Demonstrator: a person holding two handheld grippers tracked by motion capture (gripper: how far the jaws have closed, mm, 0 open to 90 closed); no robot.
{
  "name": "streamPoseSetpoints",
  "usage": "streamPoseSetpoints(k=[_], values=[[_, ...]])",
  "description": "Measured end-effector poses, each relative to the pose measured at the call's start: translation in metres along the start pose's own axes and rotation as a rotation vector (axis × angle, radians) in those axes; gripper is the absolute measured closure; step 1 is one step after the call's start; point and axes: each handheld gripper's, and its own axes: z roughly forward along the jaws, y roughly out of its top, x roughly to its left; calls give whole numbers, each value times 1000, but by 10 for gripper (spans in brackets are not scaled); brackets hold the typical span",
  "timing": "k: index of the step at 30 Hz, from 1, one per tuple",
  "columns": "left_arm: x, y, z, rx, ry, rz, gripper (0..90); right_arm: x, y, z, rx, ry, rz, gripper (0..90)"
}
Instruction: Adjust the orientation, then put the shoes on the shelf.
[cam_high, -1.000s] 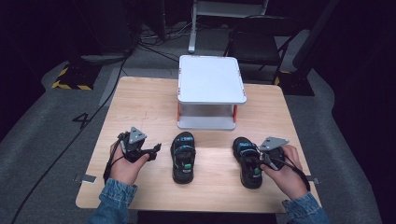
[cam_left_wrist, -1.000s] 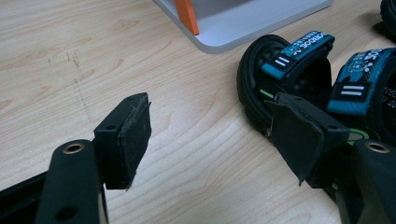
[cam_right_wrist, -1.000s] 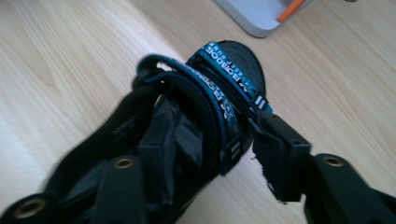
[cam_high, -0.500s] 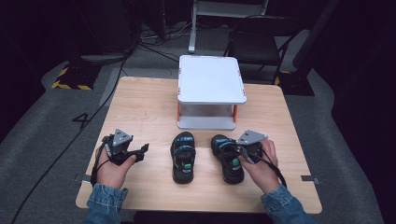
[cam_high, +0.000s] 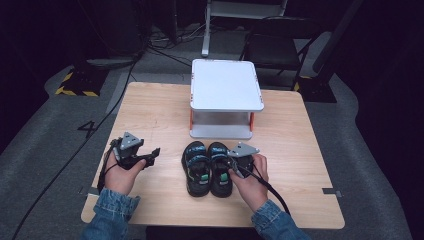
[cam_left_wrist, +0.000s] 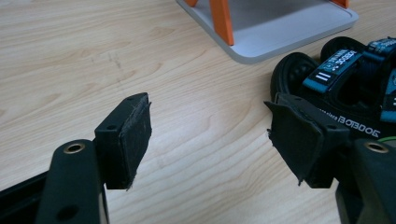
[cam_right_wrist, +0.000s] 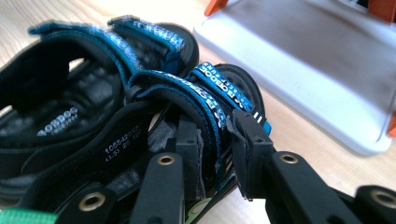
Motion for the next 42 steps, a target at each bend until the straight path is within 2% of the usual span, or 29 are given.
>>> streamPoseSetpoints(k=[2, 3, 5, 6, 9, 12, 14, 19, 20, 22, 24, 25, 29, 33, 35, 38, 42], values=[[-5, 0, 4, 7, -32, 39, 291, 2, 0, -1, 2, -6, 2, 733], [-6, 0, 5, 8, -37, 39, 294, 2, 0, -1, 9, -12, -2, 729], [-5, 1, 6, -3, -35, 14, 296, 1, 1, -1, 16, -11, 3, 709], [-5, 3, 4, -15, -48, -7, 295, 1, 1, -2, 16, -4, 14, 689], [-2, 5, 1, -28, -51, -37, 295, 1, 2, -5, 15, -3, 33, 548], [5, 4, 0, 25, -10, -43, 282, 1, 5, -17, 4, -21, 25, 494], [11, 1, -1, 41, 12, -59, 280, 0, 7, -27, -6, -19, 26, 479], [20, -2, -8, 49, 47, -88, 279, 1, 11, -49, -37, 25, 63, 449], [20, -2, -8, 49, 52, -81, 279, 2, 11, -52, -43, 34, 75, 450], [19, -3, -7, 52, 51, -79, 279, 4, 12, -55, -36, 81, 122, 474], [17, -3, -5, 61, 45, -67, 279, 7, 13, -56, -21, 134, 156, 491], [17, -2, -4, 65, 37, -62, 279, 9, 15, -56, -18, 144, 161, 490], [17, -1, 0, 60, 29, -68, 279, 16, 18, -51, 6, 140, 123, 446], [17, -1, -1, 46, 23, -65, 284, 21, 17, -41, 52, 159, 129, 408], [18, -1, -2, 44, 23, -60, 285, 23, 15, -37, 64, 170, 156, 395], [16, -1, -2, 47, 20, -59, 285, 28, 15, -30, 77, 222, 219, 384], [14, -2, -3, 46, 23, -50, 285, 29, 15, -19, 95, 248, 235, 377]])
